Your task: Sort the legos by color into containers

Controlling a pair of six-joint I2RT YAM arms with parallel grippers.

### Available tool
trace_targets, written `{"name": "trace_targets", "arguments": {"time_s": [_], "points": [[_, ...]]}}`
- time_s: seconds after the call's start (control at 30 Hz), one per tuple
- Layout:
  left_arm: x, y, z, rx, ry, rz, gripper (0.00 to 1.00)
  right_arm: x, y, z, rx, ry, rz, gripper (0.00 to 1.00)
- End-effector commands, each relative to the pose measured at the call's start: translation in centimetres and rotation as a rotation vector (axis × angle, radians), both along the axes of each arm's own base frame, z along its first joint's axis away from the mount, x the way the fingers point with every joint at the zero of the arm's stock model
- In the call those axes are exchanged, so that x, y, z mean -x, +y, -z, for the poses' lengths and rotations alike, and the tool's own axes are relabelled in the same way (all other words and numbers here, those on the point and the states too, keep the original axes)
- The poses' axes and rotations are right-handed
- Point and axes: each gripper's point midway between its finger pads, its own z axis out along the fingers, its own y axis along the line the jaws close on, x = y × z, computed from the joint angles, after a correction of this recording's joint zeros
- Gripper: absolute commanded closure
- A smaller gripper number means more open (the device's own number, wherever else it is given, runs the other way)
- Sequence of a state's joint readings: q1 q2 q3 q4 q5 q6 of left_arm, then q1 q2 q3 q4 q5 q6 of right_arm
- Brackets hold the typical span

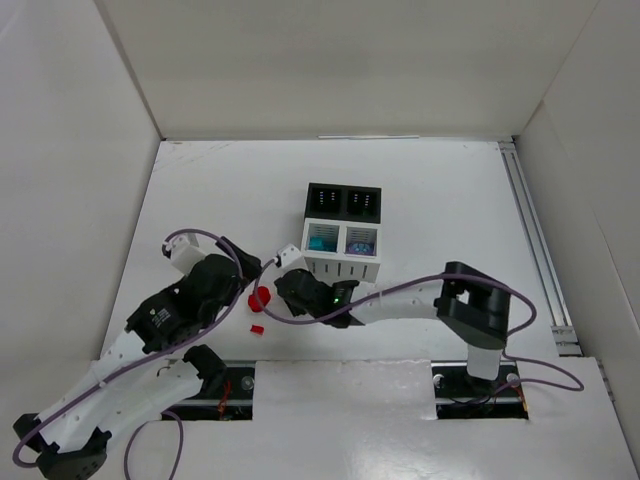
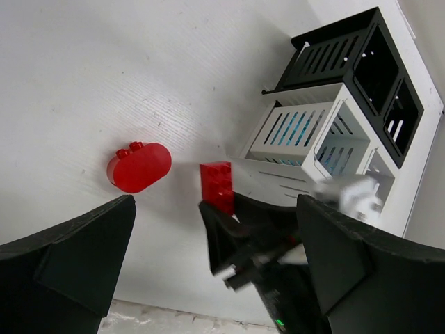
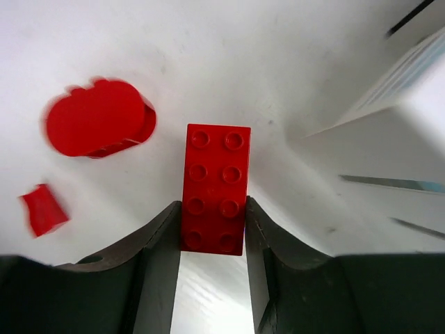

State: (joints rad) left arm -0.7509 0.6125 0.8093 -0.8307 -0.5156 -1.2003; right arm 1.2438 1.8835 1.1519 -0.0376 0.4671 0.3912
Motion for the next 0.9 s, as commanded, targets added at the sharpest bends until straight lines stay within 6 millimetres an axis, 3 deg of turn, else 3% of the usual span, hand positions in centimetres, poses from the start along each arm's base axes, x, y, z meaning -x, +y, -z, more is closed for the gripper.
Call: {"name": "trace_targets", "arguments": {"time_s": [0.0, 0.1, 0.17, 0.33, 0.37, 0.5, 0.57, 0.67, 0.8, 0.87], "points": [[-0.5, -0.6, 0.3, -0.002, -0.017, 0.023, 0.0, -0.6, 0.4, -8.7, -0.105, -0.15, -0.05, 0.86], [-1.1, -1.1, 0.6, 0.01, -0.03, 0.023, 0.0, -2.2, -1.2, -11.0, -0.111, -0.184, -0.075, 0.86], [-1.8, -1.5, 0.9, -0.01, -0.04, 0.026, 0.0, -3.3, -2.3, -13.7, -0.145, -0.219, -0.085, 0.86], [-3.2, -2.1, 1.7, -0.065, -0.016, 0.022, 0.0, -10.7, -6.2, -17.9, -0.111, -0.362, -0.121, 0.85], [-3.8, -2.3, 0.9, -0.071, -0.036, 0.019, 0.0, -11.7, -6.1, -17.9, -0.09, -0.378, -0.159, 0.85], [-6.1, -2.8, 1.0, -0.096, -0.038, 0.052, 0.0, -15.0, -5.4, -18.7, -0.027, -0.442, -0.252, 0.86], [-7.2, -0.5, 1.8, -0.121, -0.008, 0.007, 0.0, -16.9, -5.8, -18.3, 0.001, -0.444, -0.233, 0.86], [-8.0, 0.3, 2.4, -0.072, 0.015, 0.063, 0.0, -18.3, -6.0, -18.0, 0.002, -0.44, -0.239, 0.83], [-7.0, 0.1, 2.8, -0.067, 0.017, 0.101, 0.0, -19.4, -6.1, -17.4, -0.003, -0.426, -0.245, 0.76], [-6.2, 0.5, 4.2, -0.065, 0.068, 0.073, 0.0, -19.7, -6.5, -17.4, 0.011, -0.431, -0.219, 0.73]]}}
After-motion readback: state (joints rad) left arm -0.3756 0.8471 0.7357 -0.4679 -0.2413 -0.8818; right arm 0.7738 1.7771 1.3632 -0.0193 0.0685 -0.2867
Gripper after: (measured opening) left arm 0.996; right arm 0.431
